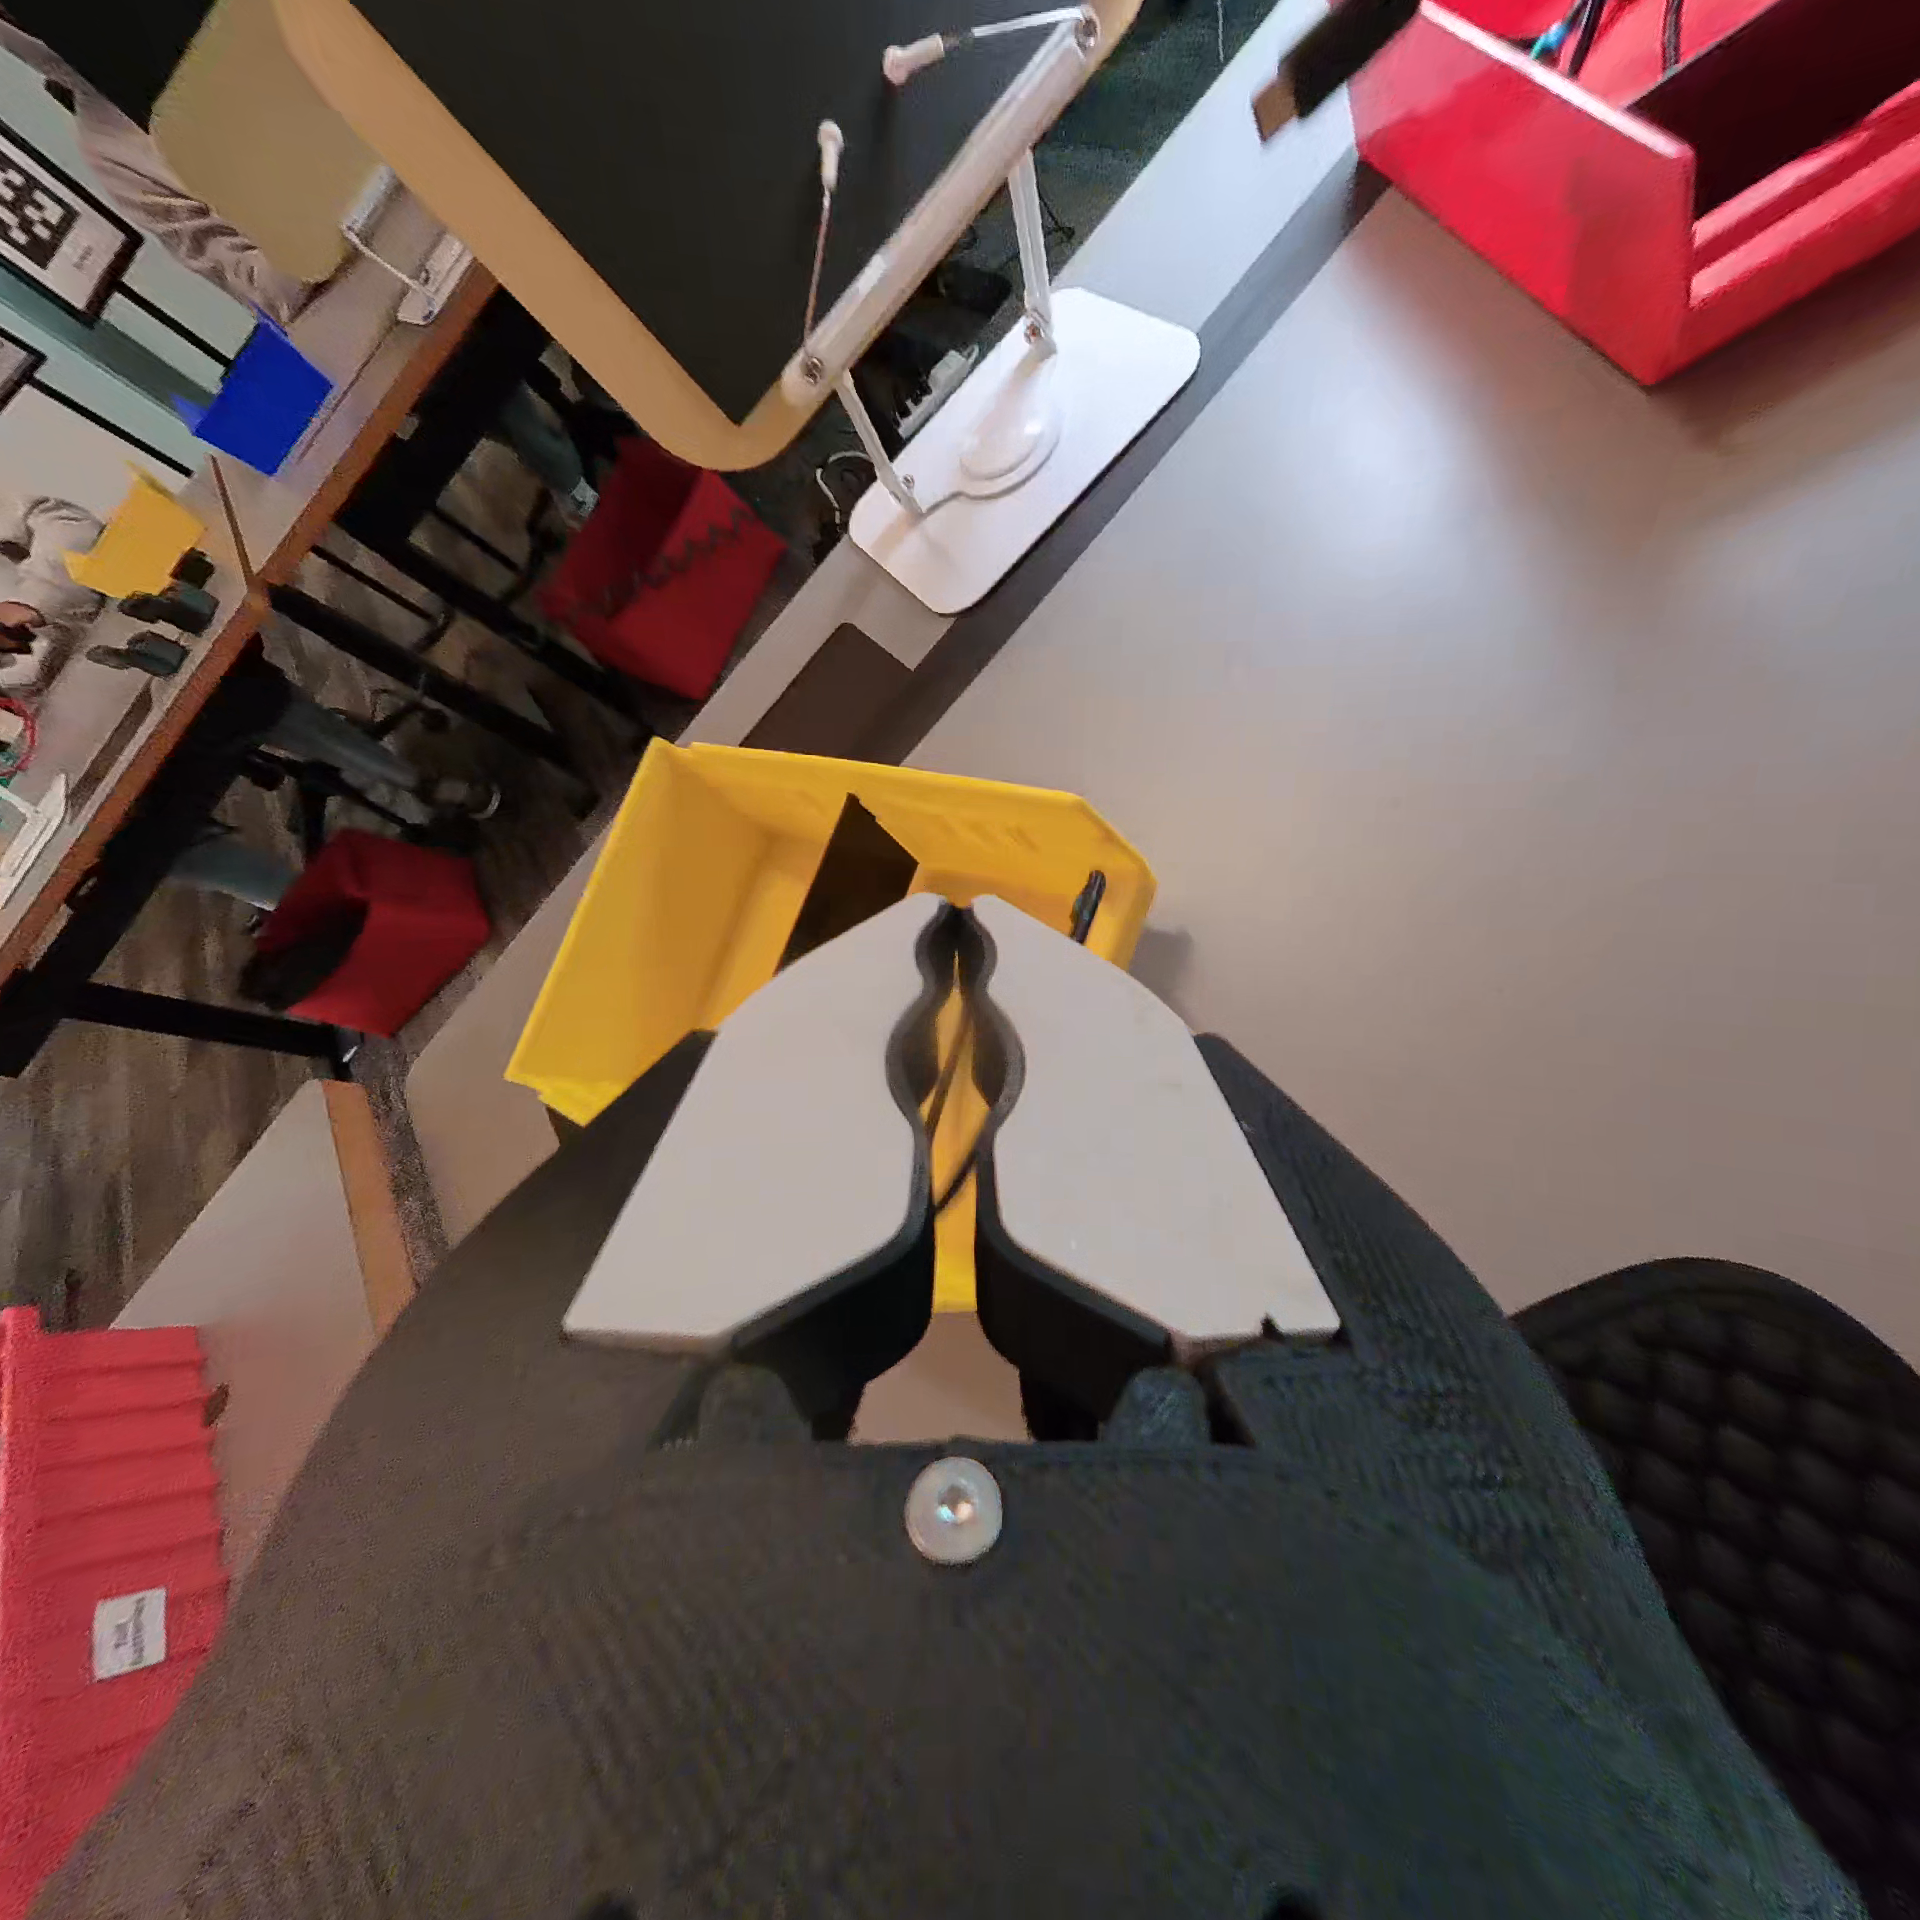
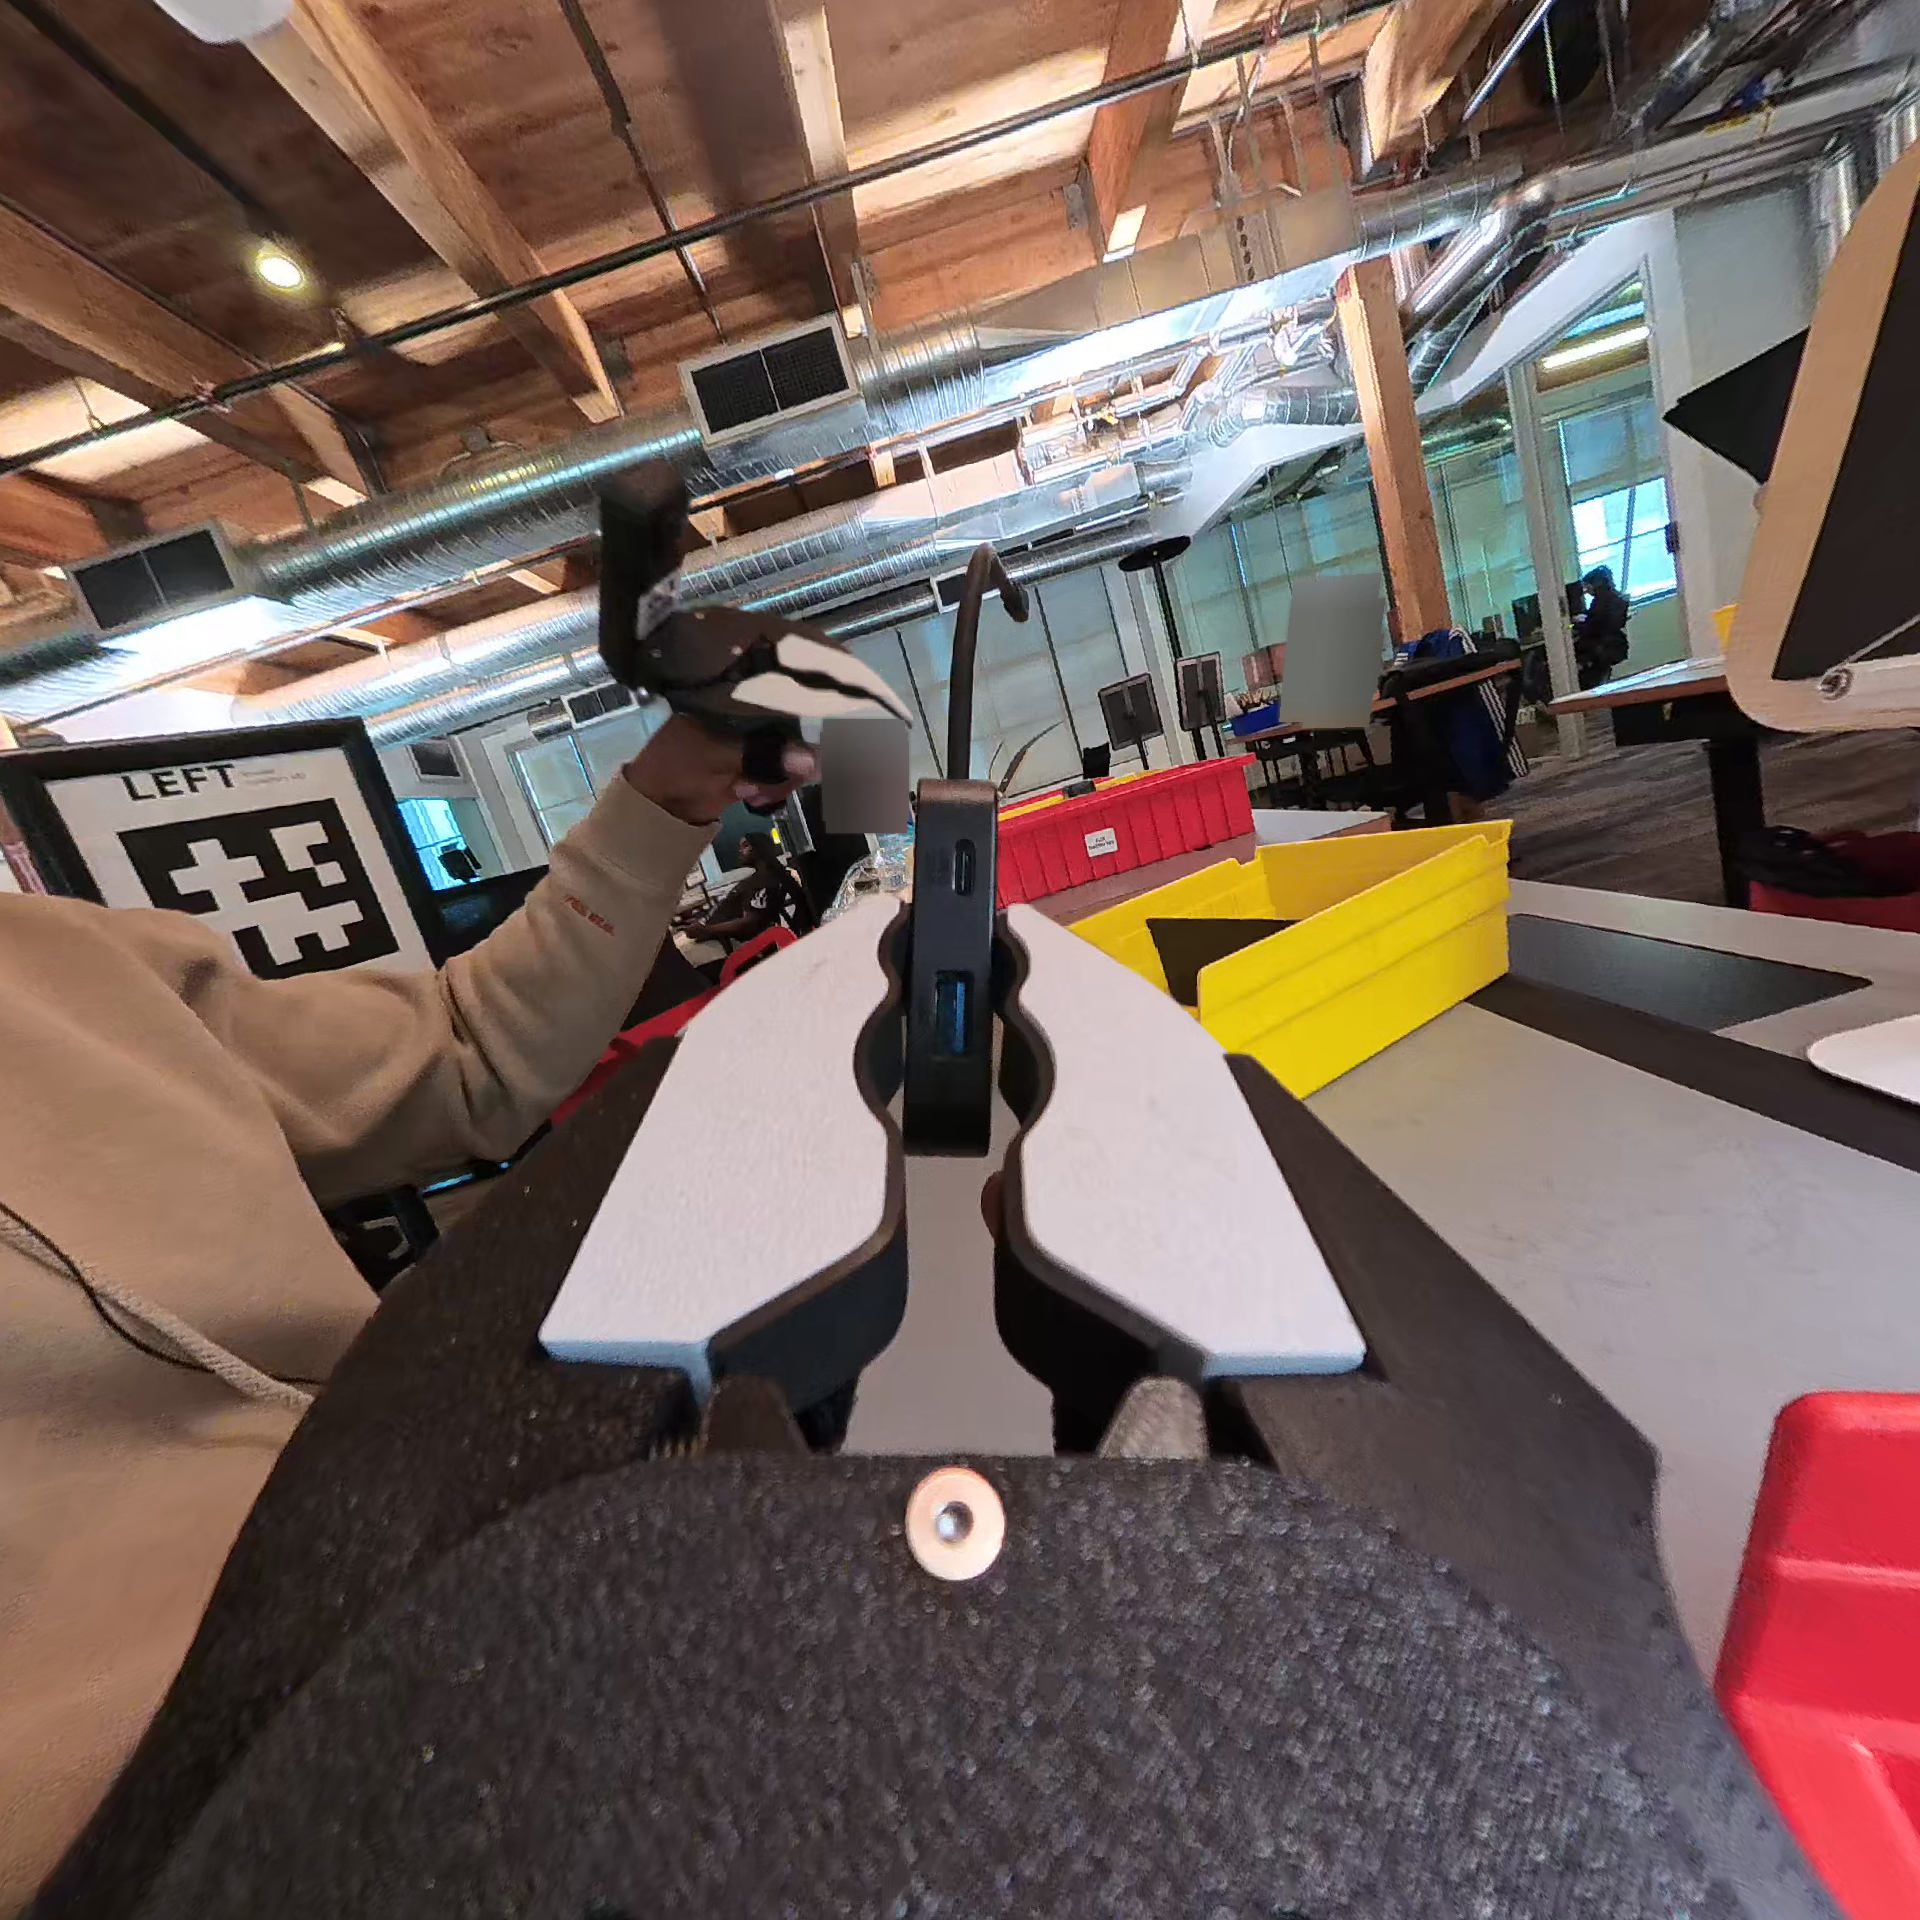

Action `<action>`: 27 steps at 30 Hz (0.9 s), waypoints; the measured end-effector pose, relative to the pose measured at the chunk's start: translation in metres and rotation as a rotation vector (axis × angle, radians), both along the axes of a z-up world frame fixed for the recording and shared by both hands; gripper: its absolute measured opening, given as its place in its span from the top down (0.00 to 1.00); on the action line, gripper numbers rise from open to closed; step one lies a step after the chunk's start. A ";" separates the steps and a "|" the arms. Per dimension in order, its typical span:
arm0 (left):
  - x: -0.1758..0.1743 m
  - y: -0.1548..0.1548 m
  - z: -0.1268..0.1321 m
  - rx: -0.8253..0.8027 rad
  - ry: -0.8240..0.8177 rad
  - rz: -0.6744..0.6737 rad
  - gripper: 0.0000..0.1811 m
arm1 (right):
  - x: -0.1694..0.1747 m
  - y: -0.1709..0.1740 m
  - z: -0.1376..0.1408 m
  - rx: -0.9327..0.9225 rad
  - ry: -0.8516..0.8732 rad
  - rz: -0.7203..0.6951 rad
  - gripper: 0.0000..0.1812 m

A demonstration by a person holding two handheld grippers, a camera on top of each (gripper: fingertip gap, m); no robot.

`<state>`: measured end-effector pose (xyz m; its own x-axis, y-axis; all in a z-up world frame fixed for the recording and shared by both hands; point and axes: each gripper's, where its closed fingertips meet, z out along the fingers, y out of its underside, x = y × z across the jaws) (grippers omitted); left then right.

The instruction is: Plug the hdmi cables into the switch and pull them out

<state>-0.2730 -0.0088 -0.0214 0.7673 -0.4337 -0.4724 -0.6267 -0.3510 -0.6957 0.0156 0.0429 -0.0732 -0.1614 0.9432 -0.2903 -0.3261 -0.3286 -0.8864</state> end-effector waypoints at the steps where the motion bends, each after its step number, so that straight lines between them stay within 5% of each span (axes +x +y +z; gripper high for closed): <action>1: 0.000 0.003 -0.010 -0.011 0.006 -0.006 1.00 | 0.000 0.000 0.001 -0.002 0.004 0.001 0.93; 7: 0.014 0.021 -0.107 -0.303 -0.035 -0.051 0.86 | 0.003 -0.002 0.004 -0.001 0.014 -0.004 0.93; 14: -0.014 0.053 -0.195 -0.419 0.353 0.043 0.79 | 0.004 0.003 0.001 -0.014 0.011 -0.008 0.93; 16: -0.021 0.056 -0.212 -0.476 0.363 0.060 0.86 | 0.004 0.003 0.000 -0.018 0.011 -0.004 0.93; 17: -0.026 0.057 -0.212 -0.478 0.393 0.057 0.93 | 0.004 0.004 0.000 -0.020 0.012 -0.004 0.93; 21: -0.032 0.057 -0.182 -0.437 0.391 0.073 0.96 | 0.006 0.003 0.001 -0.024 0.027 0.015 0.93; 27: -0.020 0.041 -0.069 -0.198 0.231 0.089 0.96 | 0.010 0.000 0.009 -0.054 0.086 0.056 0.93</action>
<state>-0.2933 0.0326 -0.0903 0.6884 -0.4708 -0.5518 -0.7212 -0.5257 -0.4511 0.0252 0.0425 -0.0642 -0.2403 0.9152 -0.3234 -0.3796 -0.3953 -0.8365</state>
